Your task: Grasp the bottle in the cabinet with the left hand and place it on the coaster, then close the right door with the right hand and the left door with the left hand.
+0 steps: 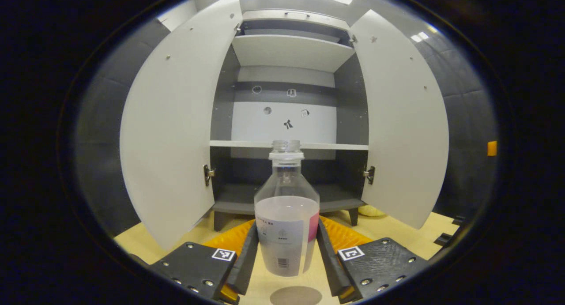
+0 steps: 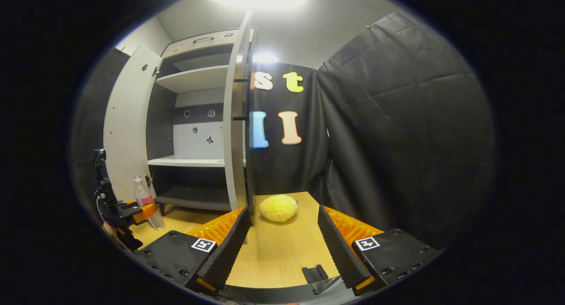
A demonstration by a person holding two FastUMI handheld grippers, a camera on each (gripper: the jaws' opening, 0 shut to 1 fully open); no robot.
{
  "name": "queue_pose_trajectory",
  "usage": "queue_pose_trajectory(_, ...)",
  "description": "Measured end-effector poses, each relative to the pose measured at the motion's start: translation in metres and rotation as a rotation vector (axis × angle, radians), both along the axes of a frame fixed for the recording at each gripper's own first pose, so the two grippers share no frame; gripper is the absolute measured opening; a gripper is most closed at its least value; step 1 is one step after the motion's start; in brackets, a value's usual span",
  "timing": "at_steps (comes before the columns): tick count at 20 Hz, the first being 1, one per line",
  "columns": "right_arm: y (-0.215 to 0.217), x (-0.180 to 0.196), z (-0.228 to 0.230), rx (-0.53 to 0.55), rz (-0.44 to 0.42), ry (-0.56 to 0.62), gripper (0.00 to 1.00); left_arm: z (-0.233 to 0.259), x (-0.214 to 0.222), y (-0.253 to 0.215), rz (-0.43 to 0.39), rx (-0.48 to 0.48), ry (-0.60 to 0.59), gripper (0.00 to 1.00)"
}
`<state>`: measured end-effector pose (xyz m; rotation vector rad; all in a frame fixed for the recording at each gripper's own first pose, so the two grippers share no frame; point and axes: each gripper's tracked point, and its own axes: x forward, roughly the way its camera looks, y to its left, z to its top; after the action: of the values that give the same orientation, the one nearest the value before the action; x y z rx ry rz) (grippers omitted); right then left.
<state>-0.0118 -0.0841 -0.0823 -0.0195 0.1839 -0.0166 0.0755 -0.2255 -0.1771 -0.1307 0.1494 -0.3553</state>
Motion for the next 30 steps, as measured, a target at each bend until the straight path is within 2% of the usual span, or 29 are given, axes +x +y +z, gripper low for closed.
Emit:
queue_pose_trajectory(12, 0.006, -0.012, -0.007, -0.072, 0.036, 0.03, 0.98, -0.097, -0.039, -0.007, -0.012, 0.067, 0.084, 0.69)
queue_pose_trajectory(13, 0.007, -0.011, -0.006, -0.076, 0.039, 0.033, 0.98, -0.1, -0.039, -0.007, -0.012, 0.072, 0.083, 0.77)
queue_pose_trajectory(14, 0.009, -0.011, -0.004, -0.079, 0.042, 0.028, 0.98, -0.103, -0.04, -0.007, -0.012, 0.075, 0.091, 0.7)
queue_pose_trajectory(15, 0.01, -0.01, -0.002, -0.081, 0.045, 0.022, 0.98, -0.102, -0.039, -0.007, -0.01, 0.071, 0.082, 0.7)
queue_pose_trajectory(16, 0.012, -0.009, 0.0, -0.083, 0.047, 0.016, 0.98, -0.104, -0.041, -0.007, -0.009, 0.07, 0.081, 0.77)
queue_pose_trajectory(17, 0.014, -0.008, -0.001, -0.08, 0.053, 0.017, 0.98, -0.106, -0.042, -0.007, -0.008, 0.077, 0.089, 0.71)
queue_pose_trajectory(18, 0.017, -0.008, -0.003, -0.075, 0.061, 0.024, 0.98, -0.107, -0.043, -0.007, -0.007, 0.079, 0.098, 0.71)
queue_pose_trajectory(19, 0.019, -0.008, -0.006, -0.068, 0.068, 0.034, 0.98, -0.107, -0.043, -0.008, -0.007, 0.079, 0.106, 0.77)
queue_pose_trajectory(20, 0.02, -0.007, -0.007, -0.061, 0.073, 0.038, 0.98, -0.107, -0.044, -0.008, -0.004, 0.081, 0.114, 0.71)
queue_pose_trajectory(22, 0.024, -0.006, -0.005, -0.04, 0.083, 0.036, 0.98, -0.105, -0.049, -0.011, -0.003, 0.089, 0.124, 0.81)
queue_pose_trajectory(24, 0.026, -0.004, -0.005, -0.022, 0.087, 0.03, 0.98, -0.095, -0.058, -0.008, -0.008, 0.086, 0.114, 0.95)
queue_pose_trajectory(25, 0.027, -0.004, -0.007, -0.013, 0.091, 0.03, 0.98, -0.086, -0.059, -0.008, -0.009, 0.086, 0.102, 0.95)
queue_pose_trajectory(26, 0.028, -0.003, -0.007, -0.005, 0.094, 0.029, 0.94, -0.077, -0.06, -0.007, -0.007, 0.093, 0.089, 0.95)
queue_pose_trajectory(27, 0.029, -0.003, -0.008, 0.004, 0.097, 0.028, 0.98, -0.067, -0.059, -0.006, -0.002, 0.099, 0.075, 1.0)
queue_pose_trajectory(28, 0.03, -0.001, -0.007, 0.017, 0.1, 0.028, 0.98, -0.055, -0.058, -0.004, 0.005, 0.1, 0.061, 0.95)
queue_pose_trajectory(29, 0.031, 0.0, -0.007, 0.034, 0.104, 0.026, 0.94, -0.04, -0.057, 0.0, 0.012, 0.098, 0.051, 0.92)
queue_pose_trajectory(30, 0.032, 0.002, -0.004, 0.048, 0.108, 0.018, 0.98, -0.026, -0.058, 0.005, 0.025, 0.094, 0.044, 0.95)
